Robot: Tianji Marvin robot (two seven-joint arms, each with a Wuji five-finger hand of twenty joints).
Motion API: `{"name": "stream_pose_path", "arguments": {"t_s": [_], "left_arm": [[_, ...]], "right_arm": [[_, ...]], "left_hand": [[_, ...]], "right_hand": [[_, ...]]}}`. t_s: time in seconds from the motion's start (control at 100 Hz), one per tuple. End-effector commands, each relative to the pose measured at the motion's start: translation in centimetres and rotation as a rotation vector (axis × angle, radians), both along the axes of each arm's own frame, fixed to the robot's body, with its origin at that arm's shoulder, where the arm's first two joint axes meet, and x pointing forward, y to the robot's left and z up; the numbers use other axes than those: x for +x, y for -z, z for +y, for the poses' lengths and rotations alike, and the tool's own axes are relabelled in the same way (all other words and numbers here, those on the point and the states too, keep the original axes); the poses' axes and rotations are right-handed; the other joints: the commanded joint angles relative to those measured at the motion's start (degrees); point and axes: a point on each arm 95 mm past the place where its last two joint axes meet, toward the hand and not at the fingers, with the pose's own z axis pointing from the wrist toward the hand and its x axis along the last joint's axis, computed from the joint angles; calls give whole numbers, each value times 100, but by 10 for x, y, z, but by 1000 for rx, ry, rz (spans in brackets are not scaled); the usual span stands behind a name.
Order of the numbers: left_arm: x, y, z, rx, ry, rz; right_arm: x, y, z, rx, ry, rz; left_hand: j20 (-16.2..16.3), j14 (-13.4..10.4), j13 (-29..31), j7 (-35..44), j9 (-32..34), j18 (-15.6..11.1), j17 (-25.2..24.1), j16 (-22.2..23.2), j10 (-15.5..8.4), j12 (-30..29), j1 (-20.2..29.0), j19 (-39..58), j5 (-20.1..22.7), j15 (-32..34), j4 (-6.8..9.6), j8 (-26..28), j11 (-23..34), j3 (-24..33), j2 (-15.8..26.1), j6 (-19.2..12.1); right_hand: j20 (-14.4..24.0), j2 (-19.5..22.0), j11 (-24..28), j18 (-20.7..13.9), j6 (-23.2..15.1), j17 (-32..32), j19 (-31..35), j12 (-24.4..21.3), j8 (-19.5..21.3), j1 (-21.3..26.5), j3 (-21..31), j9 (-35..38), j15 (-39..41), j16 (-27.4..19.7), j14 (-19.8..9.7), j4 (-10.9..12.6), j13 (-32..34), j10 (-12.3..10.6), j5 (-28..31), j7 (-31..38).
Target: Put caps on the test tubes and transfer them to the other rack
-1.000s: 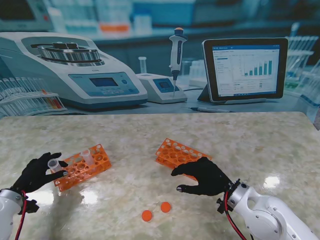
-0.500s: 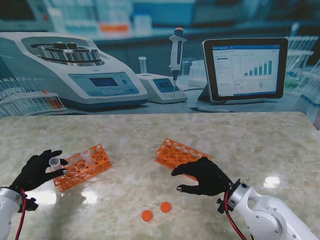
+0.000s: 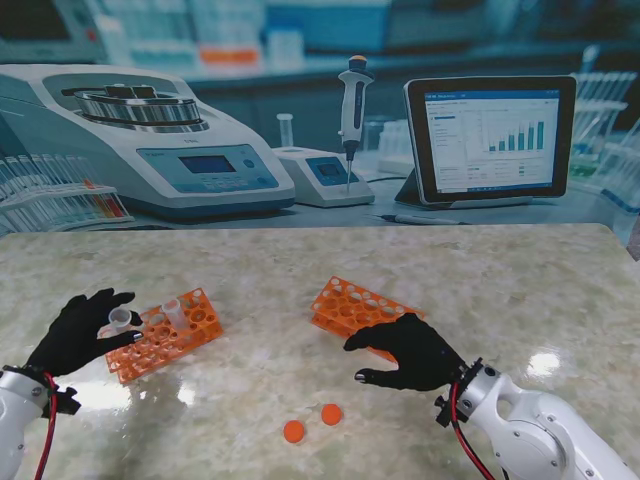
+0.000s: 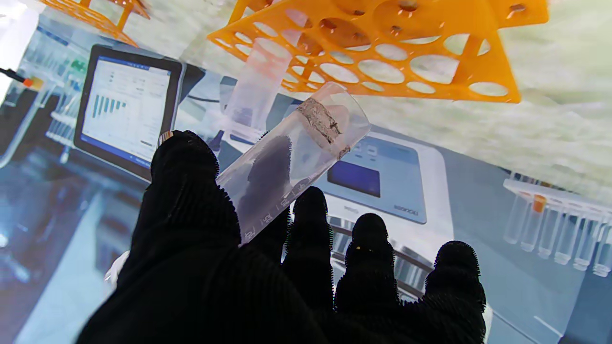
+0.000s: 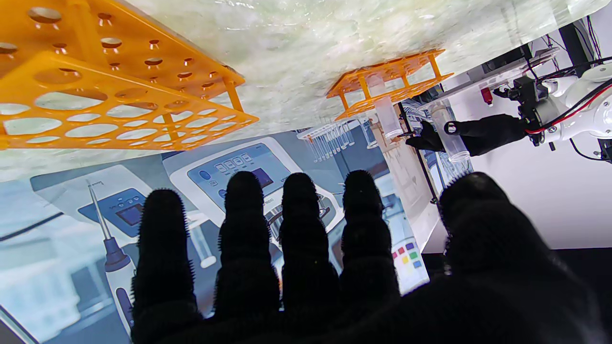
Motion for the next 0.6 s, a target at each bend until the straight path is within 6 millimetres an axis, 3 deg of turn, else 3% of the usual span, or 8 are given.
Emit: {"name": "stream_pose_path", "arguments": {"t_s": [0.0, 0.3, 0.58, 0.59], "left_arm": [[-1, -7, -8, 1, 24, -28], [-4, -25, -28, 5, 98, -85], [-5, -39, -50, 2, 168, -122], [-5, -39, -51, 2, 170, -123]], "right_arm": [[-3, 2, 1, 1, -2, 5], [-4, 2, 0, 4, -1, 1], [-4, 1, 0, 6, 1, -2], [-4, 1, 0, 6, 1, -2]], "left_hand": [[-198, 81, 136, 438, 166, 100, 29, 55, 23, 121, 765, -166, 855, 47, 120, 178, 70, 554, 756, -766], [-233, 159, 431, 901, 648, 207, 217, 90, 256, 157, 715, -41, 907, 108, 107, 827, 121, 561, 493, -742], [-262, 209, 691, 1108, 952, 276, 316, 126, 412, 196, 671, 25, 878, 186, 116, 1034, 147, 572, 354, -832], [-263, 214, 711, 1123, 968, 281, 327, 131, 587, 196, 671, 33, 874, 193, 117, 1045, 135, 575, 341, -830]], "right_hand": [[51, 247, 11, -66, -16, -72, -87, 40, 64, 72, -116, -38, -196, -7, 25, 169, -180, -4, -97, -19], [50, 246, 10, -68, -14, -68, -85, 39, 61, 74, -120, -38, -191, -6, 27, 169, -166, -2, -105, -24], [50, 252, 5, -64, -13, -65, -85, 35, 60, 79, -121, -49, -191, -4, 18, 170, -161, -4, -107, -27], [50, 251, 6, -66, -13, -65, -84, 36, 59, 81, -120, -47, -191, -4, 24, 170, -162, 2, -108, -27]]}}
